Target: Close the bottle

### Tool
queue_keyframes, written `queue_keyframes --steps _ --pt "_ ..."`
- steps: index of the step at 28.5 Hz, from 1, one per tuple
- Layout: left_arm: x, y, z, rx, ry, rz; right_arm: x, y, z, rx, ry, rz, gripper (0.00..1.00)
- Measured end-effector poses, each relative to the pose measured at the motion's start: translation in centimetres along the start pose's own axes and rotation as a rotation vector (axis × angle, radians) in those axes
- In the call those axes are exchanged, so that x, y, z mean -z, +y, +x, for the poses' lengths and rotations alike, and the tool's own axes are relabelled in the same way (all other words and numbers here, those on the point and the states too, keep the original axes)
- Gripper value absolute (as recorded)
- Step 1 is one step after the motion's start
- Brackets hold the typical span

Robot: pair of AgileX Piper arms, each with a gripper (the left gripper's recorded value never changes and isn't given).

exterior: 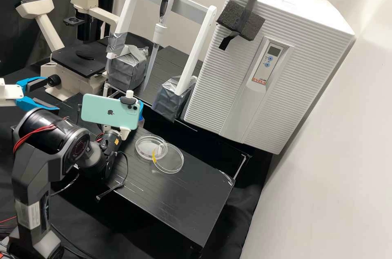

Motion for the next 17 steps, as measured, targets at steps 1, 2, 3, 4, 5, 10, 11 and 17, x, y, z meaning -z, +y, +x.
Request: queue_keyframes --steps 1,2,3,4,5,10,11,17 --pt "0.04 0.01 0.0 -0.001 0.004 -0.003 -0.01 -0.02 -0.02 0.001 0.0 0.0 0.0" --pt "0.03 0.01 0.0 -0.001 0.004 -0.002 0.0 0.02 0.01 -0.001 0.0 0.0 0.0" --pt "0.03 0.01 0.0 -0.001 0.004 -0.002 0.0 0.02 0.01 -0.001 0.0 0.0 0.0" --pt "0.03 0.01 0.0 -0.001 0.004 -0.002 -0.01 0.03 0.01 -0.002 -0.001 0.001 0.0" --pt "0.03 0.01 0.0 -0.001 0.004 -0.002 0.0 0.02 0.01 -0.002 -0.001 0.001 0.0" --pt "0.03 0.01 0.0 -0.001 0.004 -0.002 -0.12 -0.1 0.05 0.003 -0.005 0.002 0.0" --pt "0.03 0.01 0.0 -0.001 0.004 -0.002 -0.11 -0.09 0.05 0.002 -0.004 0.002 0.0" --pt "0.03 0.01 0.0 -0.001 0.004 -0.002 -0.08 -0.3 0.11 0.009 -0.004 0.005 0.0"
